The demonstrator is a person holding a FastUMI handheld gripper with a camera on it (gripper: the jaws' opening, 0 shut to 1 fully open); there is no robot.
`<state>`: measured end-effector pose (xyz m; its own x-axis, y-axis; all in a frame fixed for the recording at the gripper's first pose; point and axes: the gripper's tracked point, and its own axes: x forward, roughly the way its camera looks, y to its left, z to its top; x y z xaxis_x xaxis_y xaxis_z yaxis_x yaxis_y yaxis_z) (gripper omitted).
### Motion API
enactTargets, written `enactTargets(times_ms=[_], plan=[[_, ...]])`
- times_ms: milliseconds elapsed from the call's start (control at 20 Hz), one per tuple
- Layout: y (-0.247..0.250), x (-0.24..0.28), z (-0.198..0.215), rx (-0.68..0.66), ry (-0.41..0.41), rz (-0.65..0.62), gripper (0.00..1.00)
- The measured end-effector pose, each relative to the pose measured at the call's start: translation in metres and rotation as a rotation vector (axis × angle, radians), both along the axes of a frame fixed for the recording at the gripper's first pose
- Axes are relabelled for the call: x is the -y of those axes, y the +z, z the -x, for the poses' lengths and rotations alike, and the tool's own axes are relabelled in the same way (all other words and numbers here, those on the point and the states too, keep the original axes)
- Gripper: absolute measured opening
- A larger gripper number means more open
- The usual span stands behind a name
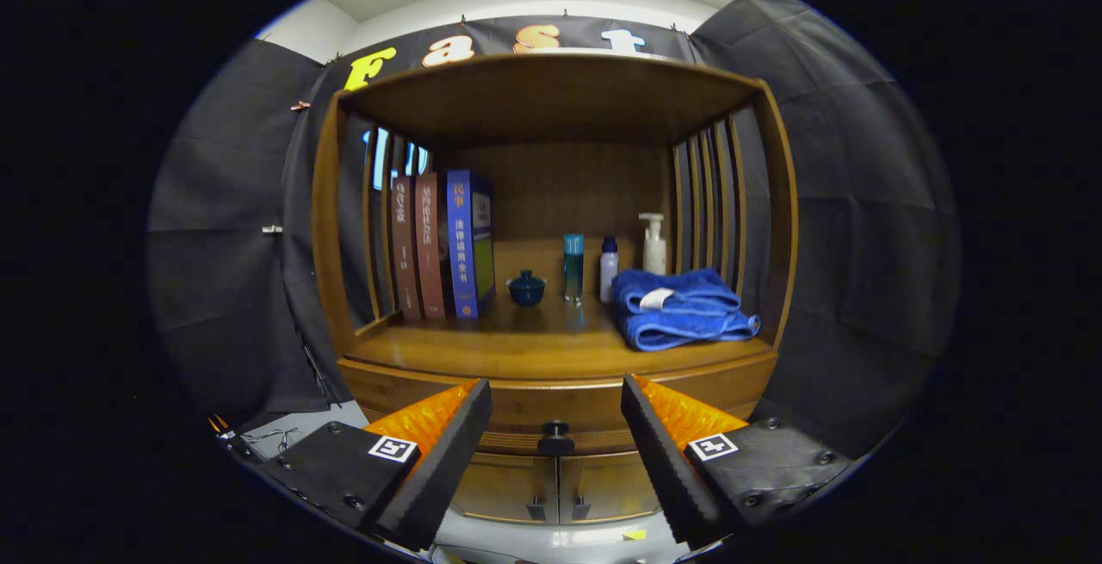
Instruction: Pull open the drawer, take out the items inside it, and place them on the countertop above the cabinet.
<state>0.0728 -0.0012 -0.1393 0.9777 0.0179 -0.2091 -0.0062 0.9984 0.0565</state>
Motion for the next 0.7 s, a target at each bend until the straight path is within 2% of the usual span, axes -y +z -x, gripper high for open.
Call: enactTargets(times_ms=[250,650,700], plan=[[-0.060,0.003,-0.030,-0.088,-0.004,-0.002,0.99],[-0.117,-0.002,-0.055,-0.181,-0.002,0.013,0.99],[-0.122,-0.003,-0.058,-0.191,-0.002,0.012,0.96]])
